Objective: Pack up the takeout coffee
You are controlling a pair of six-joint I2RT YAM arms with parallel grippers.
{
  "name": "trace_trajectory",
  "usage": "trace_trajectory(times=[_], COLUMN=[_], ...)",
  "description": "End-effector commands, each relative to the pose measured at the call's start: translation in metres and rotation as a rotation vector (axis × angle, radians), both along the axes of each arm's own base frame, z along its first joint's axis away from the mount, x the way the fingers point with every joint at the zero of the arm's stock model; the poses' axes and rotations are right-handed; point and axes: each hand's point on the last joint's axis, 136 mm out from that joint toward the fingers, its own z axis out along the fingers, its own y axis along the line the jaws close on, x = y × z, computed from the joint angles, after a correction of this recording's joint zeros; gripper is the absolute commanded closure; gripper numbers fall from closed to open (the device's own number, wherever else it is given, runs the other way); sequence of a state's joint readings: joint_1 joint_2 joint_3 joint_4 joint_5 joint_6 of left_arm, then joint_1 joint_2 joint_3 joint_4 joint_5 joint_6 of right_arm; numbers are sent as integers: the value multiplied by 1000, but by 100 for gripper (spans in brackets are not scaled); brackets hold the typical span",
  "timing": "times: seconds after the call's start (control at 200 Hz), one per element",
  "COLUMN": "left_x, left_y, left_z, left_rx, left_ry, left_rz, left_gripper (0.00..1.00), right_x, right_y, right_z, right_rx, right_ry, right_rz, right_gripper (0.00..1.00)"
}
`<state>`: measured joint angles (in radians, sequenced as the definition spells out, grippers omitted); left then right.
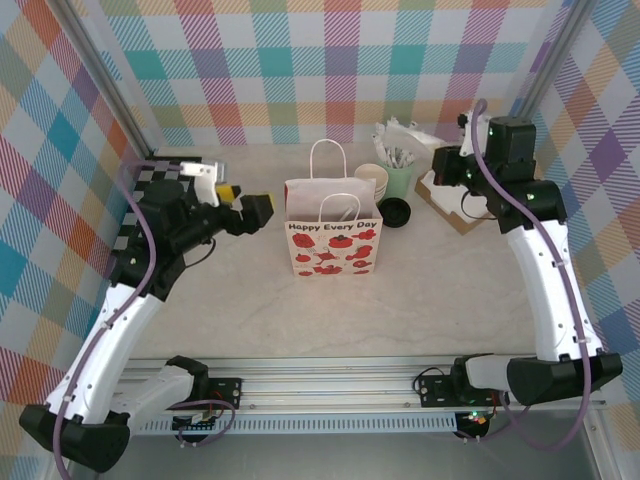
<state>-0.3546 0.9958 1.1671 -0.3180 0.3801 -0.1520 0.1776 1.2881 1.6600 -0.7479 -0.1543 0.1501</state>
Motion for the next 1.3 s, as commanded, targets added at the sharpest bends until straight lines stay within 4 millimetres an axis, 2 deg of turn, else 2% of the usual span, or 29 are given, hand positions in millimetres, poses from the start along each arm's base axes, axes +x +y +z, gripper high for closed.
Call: trace_trajectory(times=[0.0,0.105,0.19,0.325,0.395,0.59,0.77,0.835,0.905,0.94,0.99,1.05,1.145,1.235,1.295], left_x=[-23,-33,-36,-12,-5,-13,-27,-26,-12,-5,5,12,15,18,23], left_y=[-35,-51,-56,-44,-46,-89,-97,-97,-95,-94,-91,-86,-78,-72,-71], left_z=[27,46,59,79,87,73,71,70,67,65,63,65,66,64,61], left_rx=[127,182,242,382,428,424,388,385,412,429,449,464,496,530,559], left_ry=[-208,-348,-437,-536,-559,-600,-613,-601,-587,-578,-562,-547,-542,-555,-553], left_rz=[-224,-339,-393,-289,-296,-530,-630,-625,-573,-545,-508,-481,-472,-480,-493], left_gripper=[0,0,0,0,0,0,1,2,12,28,56,74,86,95,96], right_x=[-36,-51,-60,-67,-71,-83,-78,-80,-80,-79,-77,-76,-79,-81,-80], right_y=[43,73,89,106,116,146,147,148,149,149,148,146,143,140,141], right_z=[42,62,72,70,65,57,55,56,54,52,50,49,47,36,27], right_rx=[94,90,71,59,65,71,69,75,72,66,58,50,30,1,-11], right_ry=[-35,-65,-77,-44,-16,17,36,43,50,54,59,60,67,98,130], right_rz=[233,343,421,515,561,676,648,660,666,663,652,642,646,660,669], right_gripper=[100,100,100,100,100,100,100,100,100,100,100,100,100,100,100])
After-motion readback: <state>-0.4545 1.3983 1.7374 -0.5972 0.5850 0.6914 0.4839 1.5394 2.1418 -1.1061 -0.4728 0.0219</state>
